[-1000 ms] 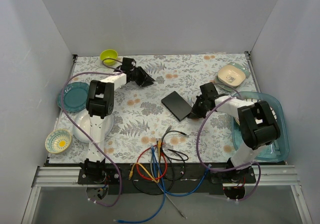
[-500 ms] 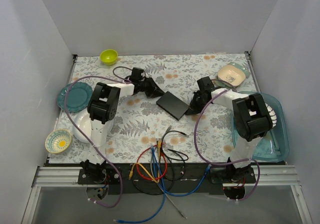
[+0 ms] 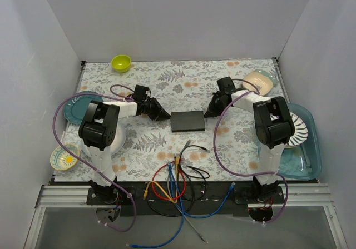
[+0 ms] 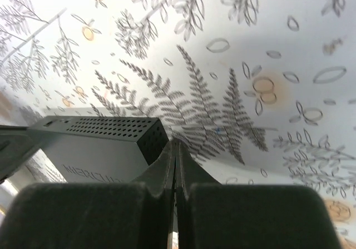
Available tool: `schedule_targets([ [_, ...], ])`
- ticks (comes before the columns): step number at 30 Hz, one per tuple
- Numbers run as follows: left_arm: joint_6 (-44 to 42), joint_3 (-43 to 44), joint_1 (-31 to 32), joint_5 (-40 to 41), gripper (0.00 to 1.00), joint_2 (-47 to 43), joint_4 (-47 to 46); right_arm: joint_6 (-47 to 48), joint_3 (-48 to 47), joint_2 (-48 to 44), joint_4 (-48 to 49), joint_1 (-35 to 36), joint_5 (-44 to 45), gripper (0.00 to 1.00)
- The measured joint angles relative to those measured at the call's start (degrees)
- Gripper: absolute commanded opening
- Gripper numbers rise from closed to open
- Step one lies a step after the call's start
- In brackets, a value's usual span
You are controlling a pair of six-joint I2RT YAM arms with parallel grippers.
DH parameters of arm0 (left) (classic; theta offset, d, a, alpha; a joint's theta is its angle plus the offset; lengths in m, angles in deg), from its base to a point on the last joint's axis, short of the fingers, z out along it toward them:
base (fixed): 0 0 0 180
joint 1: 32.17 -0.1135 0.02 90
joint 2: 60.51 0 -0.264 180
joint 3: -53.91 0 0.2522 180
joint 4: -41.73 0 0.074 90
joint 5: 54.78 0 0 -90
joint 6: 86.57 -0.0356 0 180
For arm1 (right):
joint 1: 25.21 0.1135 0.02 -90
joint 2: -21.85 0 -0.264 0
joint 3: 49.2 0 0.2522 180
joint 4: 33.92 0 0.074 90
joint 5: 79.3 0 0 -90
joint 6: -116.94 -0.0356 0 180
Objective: Pull the plug from the switch port
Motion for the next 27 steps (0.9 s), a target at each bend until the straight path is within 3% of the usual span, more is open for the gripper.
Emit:
schedule_targets([
  [9,-0.5,1.0,-3.5,-0.8,0.17,0.3,2.0,1.0,-4.5,3.7,3.3,-0.1,0.2,0.01],
  [17,-1.6,4.1,-8.8,-0.2,0.23,1.0,3.2,1.7,-1.5,0.5,3.6,0.0,4.9,0.01],
  [20,-2.8,4.0,-9.8,2.2,0.31,-1.4,5.5,2.7,4.2,-7.3,2.5,0.3,8.0,0.17],
  [21,-3.1,3.8,-9.9,3.0,0.36,-3.0,6.3,3.3,5.7,-10.6,2.2,0.5,9.2,0.20],
  [24,-4.6,2.5,-9.1,5.7,0.98,-10.2,8.3,7.0,7.2,-21.1,2.0,3.1,13.2,0.32],
  [27,-5.5,2.0,-6.9,9.1,0.98,-17.6,10.7,10.4,7.6,-29.4,2.8,8.5,17.6,0.38],
])
